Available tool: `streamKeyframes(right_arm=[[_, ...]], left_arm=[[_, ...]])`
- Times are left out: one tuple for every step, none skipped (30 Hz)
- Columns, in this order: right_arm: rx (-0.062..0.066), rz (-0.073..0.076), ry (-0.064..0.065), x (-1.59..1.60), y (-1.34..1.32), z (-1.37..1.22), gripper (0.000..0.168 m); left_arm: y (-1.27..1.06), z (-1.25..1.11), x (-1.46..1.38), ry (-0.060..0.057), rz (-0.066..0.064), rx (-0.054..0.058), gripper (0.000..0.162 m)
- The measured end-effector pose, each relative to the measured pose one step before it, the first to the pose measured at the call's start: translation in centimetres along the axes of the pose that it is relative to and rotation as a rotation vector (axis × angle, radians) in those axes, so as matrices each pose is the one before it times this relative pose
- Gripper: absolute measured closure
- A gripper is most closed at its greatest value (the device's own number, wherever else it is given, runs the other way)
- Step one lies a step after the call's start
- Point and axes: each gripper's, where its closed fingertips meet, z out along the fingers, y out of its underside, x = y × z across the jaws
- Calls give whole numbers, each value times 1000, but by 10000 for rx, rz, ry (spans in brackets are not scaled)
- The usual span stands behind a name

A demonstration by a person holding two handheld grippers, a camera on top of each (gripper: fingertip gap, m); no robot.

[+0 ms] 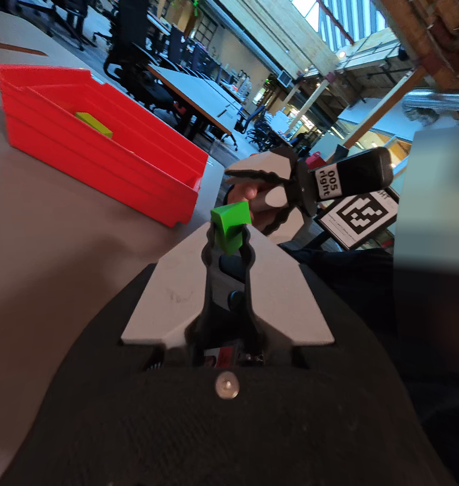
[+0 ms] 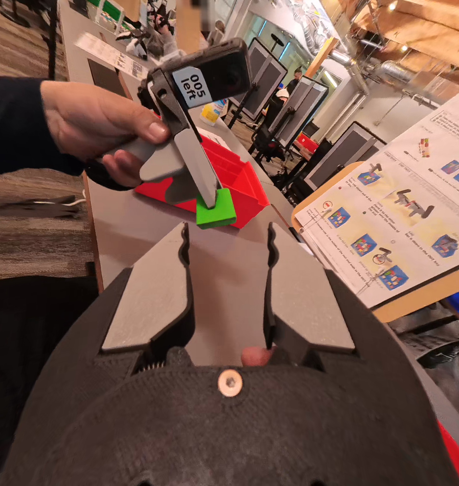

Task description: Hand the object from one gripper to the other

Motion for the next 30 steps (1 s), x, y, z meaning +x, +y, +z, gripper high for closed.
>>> streamKeyframes(right_arm=[[-78,-101,-80,-235,108,3,113],[-57,1,-146,-297,69,25,114],[-5,63,-100,-184,0,27,113],[38,71,-15,-27,-71,10,113],[23,58,-22,-23,-40,27,114],[-25,29,-107,-149,39,33,117],[-62,-15,-133,-234,115,49,120],[-95,-63,-104,-209,190,79,127],[-114,-97,-51,-164,195,102,133],[-74,-113,52,-48,119,103,135],[-31,-129,125,64,32,78,136],[-40,-123,83,4,26,52,136],[-25,-109,45,-35,-2,44,136],[4,-50,56,6,-30,42,136],[-4,23,38,24,12,86,136],[-94,57,-13,37,189,121,136],[-163,48,8,188,354,66,136],[-171,43,102,463,439,-44,136],[-161,72,176,755,484,-215,136],[-241,112,240,1116,656,-367,136],[-327,182,332,1536,899,-512,136],[-324,287,400,1884,1066,-602,136],[-311,428,426,2155,1249,-609,136],[-337,584,371,2268,1447,-494,136],[-361,725,322,2311,1599,-341,136],[-353,829,251,2249,1653,-143,136],[-441,888,124,2033,1784,97,136],[-544,874,50,1815,1864,332,136],[-552,767,132,1753,1771,515,136],[-482,620,211,1626,1563,667,136]], left_arm=[[111,293,110,143,-42,33,144],[105,222,52,128,-72,5,144],[97,190,29,114,-100,0,144],[120,179,61,107,-82,-13,144],[163,192,92,84,-35,-46,144],[169,177,51,21,4,-53,144],[99,140,49,9,10,-18,144],[41,85,148,67,-3,5,144],[13,66,159,70,9,7,144],[28,56,41,7,21,3,144],[67,33,-62,-27,19,-10,144],[-3,-30,-42,31,-48,56,144],[0,-67,-11,90,-124,61,144],[-53,-81,12,113,-145,101,145],[-88,-105,-45,69,-127,115,145],[-60,-140,-209,-47,-105,81,146],[-114,-237,-385,-190,-47,111,149],[-242,-372,-495,-293,19,177,151],[-279,-503,-528,-359,52,181,150],[-244,-644,-455,-384,106,157,150],[-264,-748,-263,-357,200,171,150],[-292,-842,-30,-284,245,205,150],[-368,-874,60,-265,249,234,152],[-541,-792,22,-314,208,229,155],[-547,-702,291,-199,215,104,155],[-513,-644,538,-116,297,100,155],[-548,-577,458,-216,371,185,156],[-455,-443,244,-326,377,171,157],[-288,-282,214,-286,309,99,158],[-65,-93,393,-94,214,-5,159]])
